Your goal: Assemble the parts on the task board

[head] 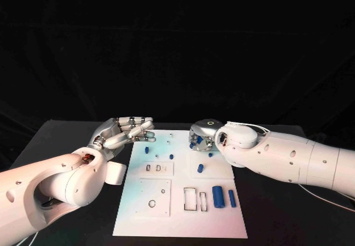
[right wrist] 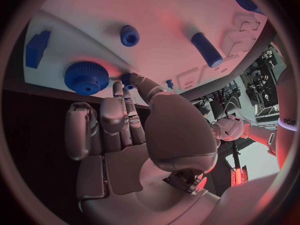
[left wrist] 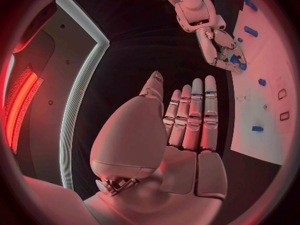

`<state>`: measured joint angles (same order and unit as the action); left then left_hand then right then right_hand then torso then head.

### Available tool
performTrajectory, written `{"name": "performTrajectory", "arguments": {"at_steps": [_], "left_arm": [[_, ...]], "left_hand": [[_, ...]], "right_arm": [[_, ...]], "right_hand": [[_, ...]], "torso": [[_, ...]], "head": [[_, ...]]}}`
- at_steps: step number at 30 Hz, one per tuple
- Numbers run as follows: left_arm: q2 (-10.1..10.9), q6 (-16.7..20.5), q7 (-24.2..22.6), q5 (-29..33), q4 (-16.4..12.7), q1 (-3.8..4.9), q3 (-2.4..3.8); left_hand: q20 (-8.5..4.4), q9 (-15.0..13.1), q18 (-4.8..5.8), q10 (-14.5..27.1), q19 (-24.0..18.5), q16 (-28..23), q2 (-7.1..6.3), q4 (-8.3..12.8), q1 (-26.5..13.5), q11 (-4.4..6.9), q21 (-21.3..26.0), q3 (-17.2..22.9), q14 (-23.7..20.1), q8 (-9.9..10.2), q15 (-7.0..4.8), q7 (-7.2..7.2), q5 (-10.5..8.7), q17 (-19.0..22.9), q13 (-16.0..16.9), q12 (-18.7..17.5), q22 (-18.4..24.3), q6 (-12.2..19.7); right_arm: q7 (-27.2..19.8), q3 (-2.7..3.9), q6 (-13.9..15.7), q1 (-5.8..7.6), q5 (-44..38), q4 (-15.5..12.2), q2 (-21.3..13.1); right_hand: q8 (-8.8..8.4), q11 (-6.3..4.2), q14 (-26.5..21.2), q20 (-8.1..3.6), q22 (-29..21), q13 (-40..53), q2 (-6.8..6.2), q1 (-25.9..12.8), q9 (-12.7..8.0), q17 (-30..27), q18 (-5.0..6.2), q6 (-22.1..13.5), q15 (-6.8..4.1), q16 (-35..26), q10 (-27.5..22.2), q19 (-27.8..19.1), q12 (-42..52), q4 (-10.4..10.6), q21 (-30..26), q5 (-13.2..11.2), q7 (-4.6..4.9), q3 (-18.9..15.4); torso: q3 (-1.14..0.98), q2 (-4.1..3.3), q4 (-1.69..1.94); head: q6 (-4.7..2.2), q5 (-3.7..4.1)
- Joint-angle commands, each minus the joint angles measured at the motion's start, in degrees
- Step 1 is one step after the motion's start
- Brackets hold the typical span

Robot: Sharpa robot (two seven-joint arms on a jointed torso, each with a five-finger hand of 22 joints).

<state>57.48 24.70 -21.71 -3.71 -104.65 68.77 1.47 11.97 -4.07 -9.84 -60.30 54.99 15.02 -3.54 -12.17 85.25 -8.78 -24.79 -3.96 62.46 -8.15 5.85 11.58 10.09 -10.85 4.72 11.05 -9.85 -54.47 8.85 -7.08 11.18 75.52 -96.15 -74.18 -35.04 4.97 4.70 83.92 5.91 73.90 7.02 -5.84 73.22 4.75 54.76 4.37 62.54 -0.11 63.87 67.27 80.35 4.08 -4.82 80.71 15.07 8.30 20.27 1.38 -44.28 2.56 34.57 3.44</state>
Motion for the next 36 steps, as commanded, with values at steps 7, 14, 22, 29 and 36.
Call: {"name": "performTrajectory", "arguments": {"at_steps": [7,14,22,29,36], "left_arm": [[0.1,-1.0,0.0,0.6,-0.1,0.14,0.06],[0.1,-1.0,0.1,0.7,0.0,0.16,0.06],[0.1,-1.0,0.4,0.8,0.2,0.21,0.06],[0.1,-1.7,0.5,0.9,0.6,0.22,0.06],[0.0,-1.9,0.6,1.0,0.8,0.24,0.06]], "left_hand": [[-0.01,0.1,-0.66,0.5,0.4,-0.3,0.06,0.0,-0.4,-0.02,-0.3,-0.3,-0.1,0.3,0.25,0.33,-0.15,-0.1,-0.1,-0.3,-0.1,0.2],[-0.02,0.1,-0.65,0.6,0.4,-0.4,0.18,0.0,-0.3,-0.06,-0.3,-0.3,-0.1,0.3,0.26,0.38,-0.13,-0.2,-0.1,-0.3,-0.1,0.2],[-0.04,0.1,-0.65,0.7,0.5,-0.4,0.33,0.1,-0.2,-0.1,-0.4,-0.2,-0.1,0.4,0.28,0.44,-0.11,-0.3,-0.1,-0.4,-0.1,0.3],[-0.04,0.1,-0.63,0.8,0.5,-0.4,0.41,0.2,-0.1,-0.16,-0.5,-0.3,-0.2,0.5,0.32,0.52,-0.12,-0.3,-0.1,-0.5,-0.2,0.4],[-0.03,0.1,-0.62,0.9,0.4,-0.4,0.39,0.2,-0.2,-0.2,-0.5,-0.4,-0.3,0.6,0.35,0.56,-0.15,-0.4,-0.1,-0.6,-0.2,0.5]], "right_arm": [[-0.7,-0.02,-0.7,-0.06,-0.7,-0.2,0.0],[-1.1,-0.02,0.8,-0.08,-0.1,-0.1,0.2],[0.3,0.12,4.1,-0.09,0.5,-1.2,-0.6],[1.2,0.72,8.3,0.46,2.9,-1.9,-0.5],[1.2,0.83,11.2,0.74,4.9,2.3,3.1]], "right_hand": [[1.3,-0.95,1.8,-0.42,3.2,0.3,1.46,1.9,0.9,3.0,-1.54,3.1,-0.59,3.1,2.7,1.7,0.8,0.2,2.1,-1.0,-1.09,2.4],[1.81,-1.4,1.8,-0.76,4.4,0.4,2.5,2.0,1.5,4.0,-1.76,4.2,-0.96,4.4,4.0,2.2,0.8,0.7,2.8,-1.8,-1.58,3.4],[1.87,-1.47,1.8,-0.84,5.0,0.4,2.33,1.5,1.8,4.5,-1.85,4.4,-1.0,5.0,4.4,2.5,0.6,1.3,3.1,-2.4,-1.65,3.5],[2.02,-1.58,1.7,-0.89,5.1,0.4,2.07,0.7,2.2,4.6,-1.85,4.7,-1.07,5.3,4.7,2.4,0.4,2.1,3.2,-3.0,-1.92,3.4],[1.87,-1.51,1.7,-0.9,5.4,0.3,2.0,0.6,2.3,4.9,-1.91,4.4,-1.05,5.6,4.5,2.5,0.1,2.3,3.3,-2.6,-1.78,3.6]], "torso": [[0.02,-0.17,0.11],[0.03,-0.23,0.16],[0.03,-0.22,0.24],[0.08,-0.27,0.19],[0.03,-0.4,0.39]], "head": [[-0.05,0.07],[-0.1,0.27],[-0.29,0.19],[-0.85,-0.21],[-1.03,-0.18]]}}
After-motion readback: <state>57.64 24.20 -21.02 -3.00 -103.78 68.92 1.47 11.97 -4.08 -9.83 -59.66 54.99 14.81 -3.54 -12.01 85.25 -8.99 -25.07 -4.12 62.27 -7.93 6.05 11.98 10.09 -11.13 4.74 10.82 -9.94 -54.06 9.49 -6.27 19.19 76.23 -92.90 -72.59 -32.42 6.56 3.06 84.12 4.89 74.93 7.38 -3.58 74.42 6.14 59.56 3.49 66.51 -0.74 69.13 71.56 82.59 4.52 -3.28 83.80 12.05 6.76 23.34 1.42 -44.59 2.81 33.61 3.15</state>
